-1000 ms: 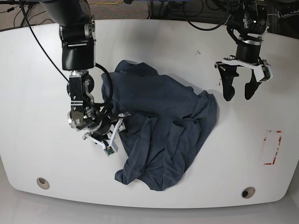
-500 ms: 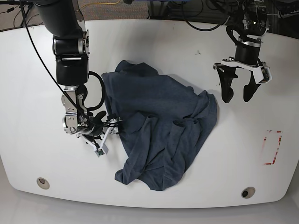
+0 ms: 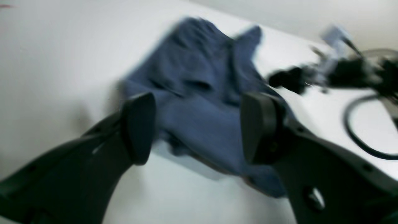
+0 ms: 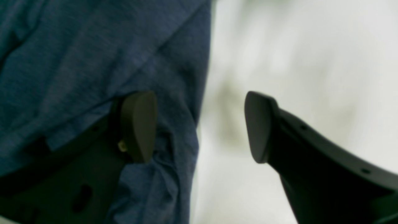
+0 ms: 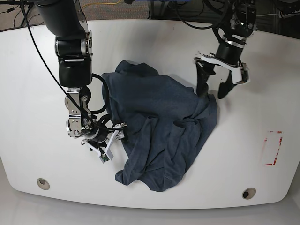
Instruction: Fold the T-shirt properly
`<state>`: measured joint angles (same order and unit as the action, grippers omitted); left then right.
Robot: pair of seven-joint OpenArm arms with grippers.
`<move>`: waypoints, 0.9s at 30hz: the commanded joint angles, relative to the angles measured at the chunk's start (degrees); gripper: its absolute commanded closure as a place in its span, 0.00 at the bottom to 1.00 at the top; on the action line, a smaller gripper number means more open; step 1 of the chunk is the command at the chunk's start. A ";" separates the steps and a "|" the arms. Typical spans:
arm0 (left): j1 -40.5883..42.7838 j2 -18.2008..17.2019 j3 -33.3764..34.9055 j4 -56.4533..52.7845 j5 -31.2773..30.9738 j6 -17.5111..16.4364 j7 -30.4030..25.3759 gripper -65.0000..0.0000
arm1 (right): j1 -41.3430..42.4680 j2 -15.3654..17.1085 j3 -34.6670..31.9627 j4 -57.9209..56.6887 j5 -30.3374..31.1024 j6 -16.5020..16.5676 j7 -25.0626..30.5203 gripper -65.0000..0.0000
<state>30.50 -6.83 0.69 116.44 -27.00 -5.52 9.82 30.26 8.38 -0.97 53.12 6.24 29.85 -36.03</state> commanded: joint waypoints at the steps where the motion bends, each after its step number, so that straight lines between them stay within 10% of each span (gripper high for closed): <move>1: -0.17 -0.37 0.83 0.92 -0.38 0.25 -1.50 0.39 | 2.07 0.24 0.11 0.72 0.42 -0.40 1.49 0.36; 12: 0.61 -0.51 9.04 2.33 -0.40 1.25 -0.49 0.39 | 1.64 -0.49 -2.80 0.90 0.46 0.27 0.43 0.34; 27: 1.12 -0.11 -1.89 3.05 -0.84 0.40 -0.22 0.40 | -7.78 -2.49 -23.20 11.60 0.85 0.81 -0.04 0.34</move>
<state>31.73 -6.74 -0.43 118.15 -27.31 -5.15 10.87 23.22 5.43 -23.62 61.89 6.46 30.11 -35.57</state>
